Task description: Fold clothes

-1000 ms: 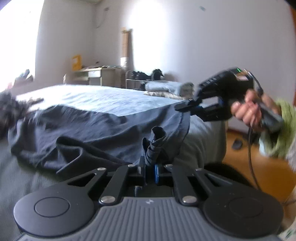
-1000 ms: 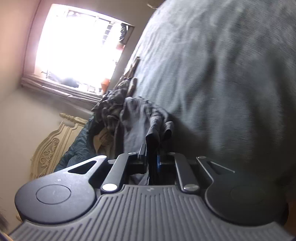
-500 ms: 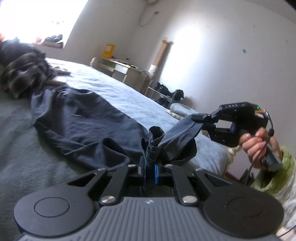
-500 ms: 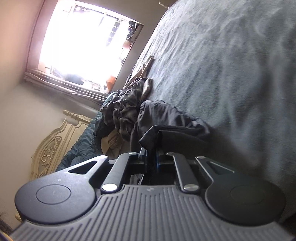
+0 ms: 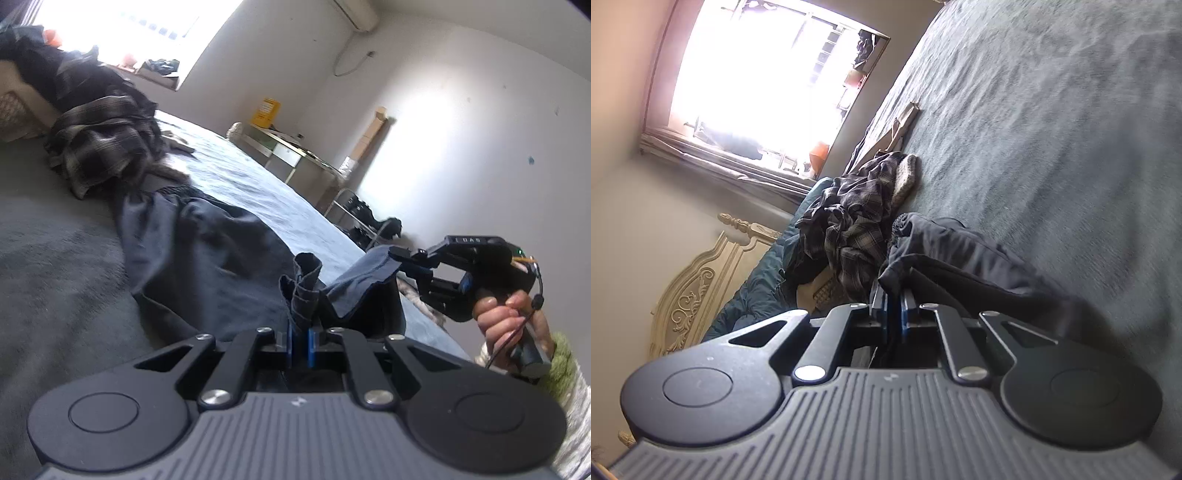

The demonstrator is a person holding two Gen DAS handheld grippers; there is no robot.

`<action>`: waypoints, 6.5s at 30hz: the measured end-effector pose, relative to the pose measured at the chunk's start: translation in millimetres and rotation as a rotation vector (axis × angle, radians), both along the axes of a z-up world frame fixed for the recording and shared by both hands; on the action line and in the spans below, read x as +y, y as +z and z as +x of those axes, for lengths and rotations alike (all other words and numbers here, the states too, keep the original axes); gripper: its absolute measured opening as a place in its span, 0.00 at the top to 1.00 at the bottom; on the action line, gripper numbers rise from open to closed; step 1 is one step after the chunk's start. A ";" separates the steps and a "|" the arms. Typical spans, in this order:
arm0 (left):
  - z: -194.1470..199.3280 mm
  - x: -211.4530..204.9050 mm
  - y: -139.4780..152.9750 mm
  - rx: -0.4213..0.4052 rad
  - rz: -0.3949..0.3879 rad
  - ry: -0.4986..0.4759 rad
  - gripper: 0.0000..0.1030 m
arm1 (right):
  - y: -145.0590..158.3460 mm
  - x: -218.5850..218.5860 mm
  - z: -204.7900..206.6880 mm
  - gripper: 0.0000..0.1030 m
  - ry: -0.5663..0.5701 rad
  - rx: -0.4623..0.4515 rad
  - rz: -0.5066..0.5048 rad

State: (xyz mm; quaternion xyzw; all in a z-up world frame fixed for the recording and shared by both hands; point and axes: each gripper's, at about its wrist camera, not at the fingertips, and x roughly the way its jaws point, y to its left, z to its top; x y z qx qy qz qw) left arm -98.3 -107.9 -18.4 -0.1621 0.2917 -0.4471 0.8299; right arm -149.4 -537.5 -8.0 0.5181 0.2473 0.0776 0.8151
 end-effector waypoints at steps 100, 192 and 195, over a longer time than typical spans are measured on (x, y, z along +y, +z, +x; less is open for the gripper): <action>116.5 41.1 -86.4 0.221 -0.274 0.110 0.87 | -13.8 71.1 202.0 0.91 0.609 -0.170 -0.839; -11.7 71.4 -31.7 0.440 -0.088 0.112 0.94 | -58.2 48.0 29.5 0.85 0.371 0.061 -0.188; -45.1 98.2 -31.1 0.456 -0.067 0.093 0.93 | -65.3 72.1 -21.2 0.85 0.378 0.080 -0.155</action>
